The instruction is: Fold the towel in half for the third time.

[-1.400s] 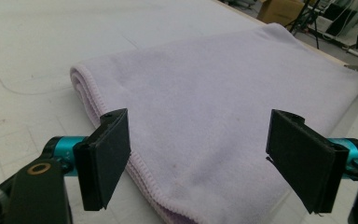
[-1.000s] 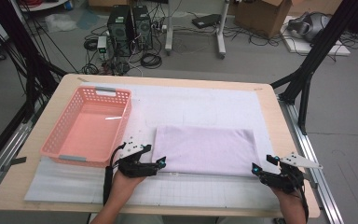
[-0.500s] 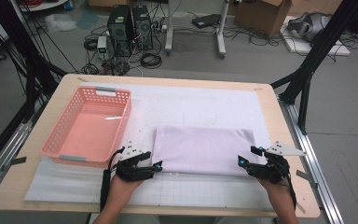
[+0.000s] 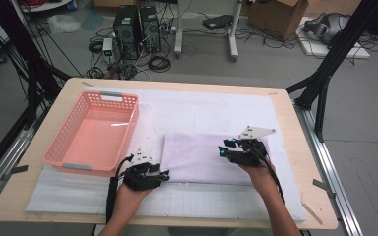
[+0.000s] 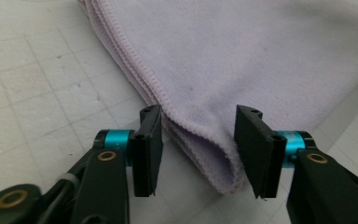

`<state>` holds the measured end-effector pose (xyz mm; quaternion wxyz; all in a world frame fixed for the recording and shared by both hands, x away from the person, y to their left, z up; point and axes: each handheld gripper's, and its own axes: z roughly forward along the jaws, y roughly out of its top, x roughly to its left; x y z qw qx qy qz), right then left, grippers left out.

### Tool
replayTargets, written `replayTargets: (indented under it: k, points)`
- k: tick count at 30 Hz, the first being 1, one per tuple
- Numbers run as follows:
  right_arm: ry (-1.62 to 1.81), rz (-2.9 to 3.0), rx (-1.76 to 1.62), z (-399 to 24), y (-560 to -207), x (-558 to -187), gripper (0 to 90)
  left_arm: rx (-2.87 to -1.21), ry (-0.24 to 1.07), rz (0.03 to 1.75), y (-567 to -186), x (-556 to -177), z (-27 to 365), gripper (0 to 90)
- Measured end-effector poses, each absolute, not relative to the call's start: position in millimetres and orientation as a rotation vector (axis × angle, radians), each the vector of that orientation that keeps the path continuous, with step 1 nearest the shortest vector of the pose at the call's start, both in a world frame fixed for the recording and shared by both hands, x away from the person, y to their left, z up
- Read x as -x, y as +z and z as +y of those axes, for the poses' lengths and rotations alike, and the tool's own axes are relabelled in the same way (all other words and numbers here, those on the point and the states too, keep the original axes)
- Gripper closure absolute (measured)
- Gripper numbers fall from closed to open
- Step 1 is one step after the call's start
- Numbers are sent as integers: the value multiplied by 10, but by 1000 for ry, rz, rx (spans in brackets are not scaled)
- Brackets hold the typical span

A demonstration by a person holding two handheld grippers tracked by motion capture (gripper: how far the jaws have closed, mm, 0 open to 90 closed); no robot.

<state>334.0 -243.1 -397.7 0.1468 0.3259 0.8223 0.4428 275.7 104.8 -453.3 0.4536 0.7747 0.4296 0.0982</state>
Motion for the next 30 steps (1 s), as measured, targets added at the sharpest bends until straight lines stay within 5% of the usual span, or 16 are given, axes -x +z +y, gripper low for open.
replayTargets:
  k: [12,23,30]
  points:
    - [1133,2583,-839,-1641,-4150,-3889,718,-1904,177,1068,-4546,-2772,1060,755]
    - [1025,2623,-845,-1233,-4314,-4142,766,-1886,152,1085,-4551,-2769,1063,796]
    - [1043,2630,-778,-1015,-4205,-4216,610,-1876,149,1096,-4549,-2757,1063,807]
